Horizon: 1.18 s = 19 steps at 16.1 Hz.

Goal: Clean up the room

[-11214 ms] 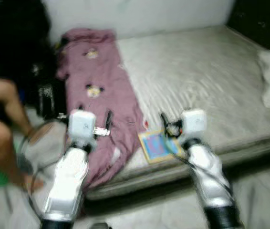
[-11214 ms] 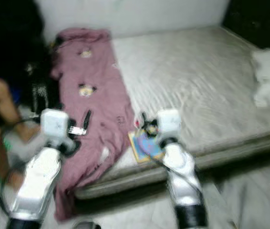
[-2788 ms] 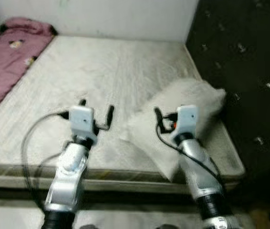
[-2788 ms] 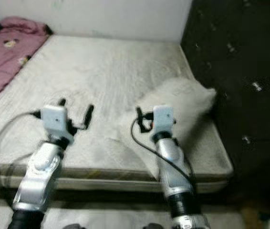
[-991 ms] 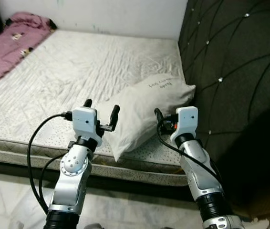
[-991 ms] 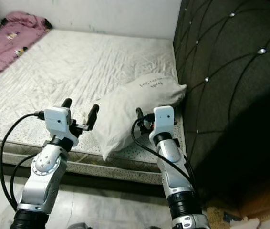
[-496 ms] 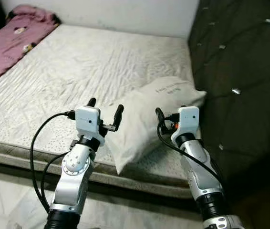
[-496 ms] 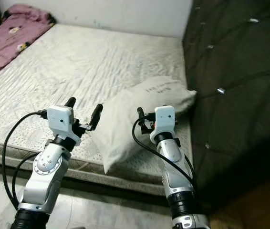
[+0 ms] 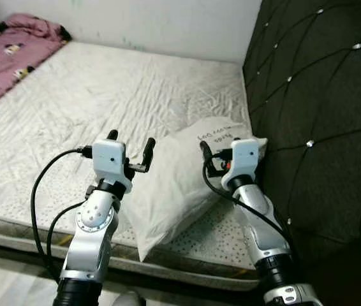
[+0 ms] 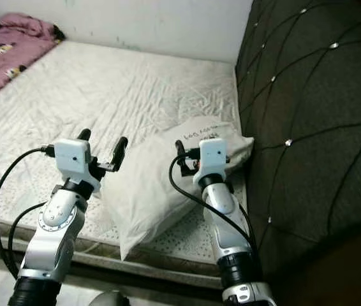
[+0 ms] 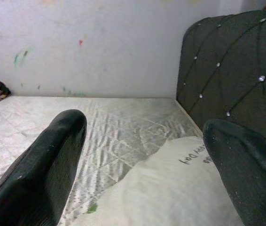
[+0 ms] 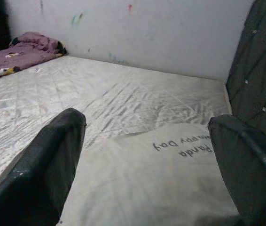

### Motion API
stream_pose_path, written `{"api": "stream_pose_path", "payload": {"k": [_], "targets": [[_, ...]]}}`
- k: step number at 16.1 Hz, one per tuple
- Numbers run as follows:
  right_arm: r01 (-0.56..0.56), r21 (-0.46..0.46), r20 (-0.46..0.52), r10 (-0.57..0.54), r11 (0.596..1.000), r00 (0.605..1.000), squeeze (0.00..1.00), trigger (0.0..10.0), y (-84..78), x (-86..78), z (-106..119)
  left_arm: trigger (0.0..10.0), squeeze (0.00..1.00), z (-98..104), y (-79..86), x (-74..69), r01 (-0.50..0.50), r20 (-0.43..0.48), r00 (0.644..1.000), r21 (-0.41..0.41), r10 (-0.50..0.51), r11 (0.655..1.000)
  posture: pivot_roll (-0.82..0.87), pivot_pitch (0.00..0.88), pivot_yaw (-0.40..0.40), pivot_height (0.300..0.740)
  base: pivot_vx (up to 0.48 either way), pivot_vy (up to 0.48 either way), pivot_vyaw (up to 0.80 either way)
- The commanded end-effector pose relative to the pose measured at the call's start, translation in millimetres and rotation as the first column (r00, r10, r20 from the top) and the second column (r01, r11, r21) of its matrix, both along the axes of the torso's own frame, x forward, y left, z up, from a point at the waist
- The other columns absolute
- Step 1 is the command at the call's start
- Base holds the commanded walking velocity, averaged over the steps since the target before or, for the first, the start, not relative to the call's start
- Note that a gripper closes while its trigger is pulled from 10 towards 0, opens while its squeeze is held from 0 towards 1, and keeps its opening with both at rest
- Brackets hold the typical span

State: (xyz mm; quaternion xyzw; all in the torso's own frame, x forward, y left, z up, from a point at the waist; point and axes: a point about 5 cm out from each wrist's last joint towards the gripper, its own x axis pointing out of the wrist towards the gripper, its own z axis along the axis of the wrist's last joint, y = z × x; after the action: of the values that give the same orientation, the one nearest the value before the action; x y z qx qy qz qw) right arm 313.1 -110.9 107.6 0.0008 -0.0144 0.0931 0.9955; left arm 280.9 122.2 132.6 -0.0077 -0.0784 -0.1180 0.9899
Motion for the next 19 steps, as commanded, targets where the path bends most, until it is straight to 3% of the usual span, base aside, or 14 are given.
{"api": "stream_pose_path", "payload": {"k": [1,5,11,13,16,19], "targets": [[0.036,-0.008,-0.002,-0.036,0.999,0.999,0.00,10.0,-12.0,-0.2,-0.8,10.0,0.00,1.2,-7.6,-0.1,0.025,-0.002,1.000,-0.007,-0.025,1.000,0.03,0.000,-0.027,0.740,0.000,0.319,0.00],[0.044,-0.005,-0.011,-0.045,0.999,0.999,0.00,10.0,-13.7,-0.6,-1.8,10.0,0.00,0.2,-8.1,-0.3,0.029,-0.016,0.999,-0.030,-0.029,0.999,0.03,0.000,-0.029,0.740,0.000,0.480,0.00],[0.055,-0.003,-0.013,-0.055,0.998,0.998,0.00,10.0,-16.0,-1.5,-1.3,10.0,0.00,-1.8,-0.9,0.2,-0.015,-0.020,1.000,-0.014,0.014,1.000,0.03,0.000,-0.028,0.740,0.000,0.480,-0.44],[0.081,0.006,0.001,-0.081,0.997,0.997,0.00,10.0,-20.1,-2.3,2.0,10.0,0.00,-5.8,13.0,1.4,-0.114,-0.029,0.993,0.038,0.115,0.993,0.04,0.000,-0.029,0.740,0.000,0.217,0.00],[0.157,0.014,0.030,-0.158,0.987,0.987,0.00,10.0,-36.1,-4.0,9.4,10.0,0.00,-9.9,46.5,-6.7,-0.324,-0.030,0.945,0.086,0.327,0.942,0.04,0.000,-0.018,0.740,0.000,0.000,0.00],[0.224,0.023,0.012,-0.224,0.974,0.974,0.00,10.0,-48.8,-9.8,6.3,10.0,0.00,-21.0,68.5,-25.6,-0.359,-0.067,0.930,0.053,0.362,0.932,0.04,0.000,-0.018,0.740,0.000,0.000,0.00]]}}
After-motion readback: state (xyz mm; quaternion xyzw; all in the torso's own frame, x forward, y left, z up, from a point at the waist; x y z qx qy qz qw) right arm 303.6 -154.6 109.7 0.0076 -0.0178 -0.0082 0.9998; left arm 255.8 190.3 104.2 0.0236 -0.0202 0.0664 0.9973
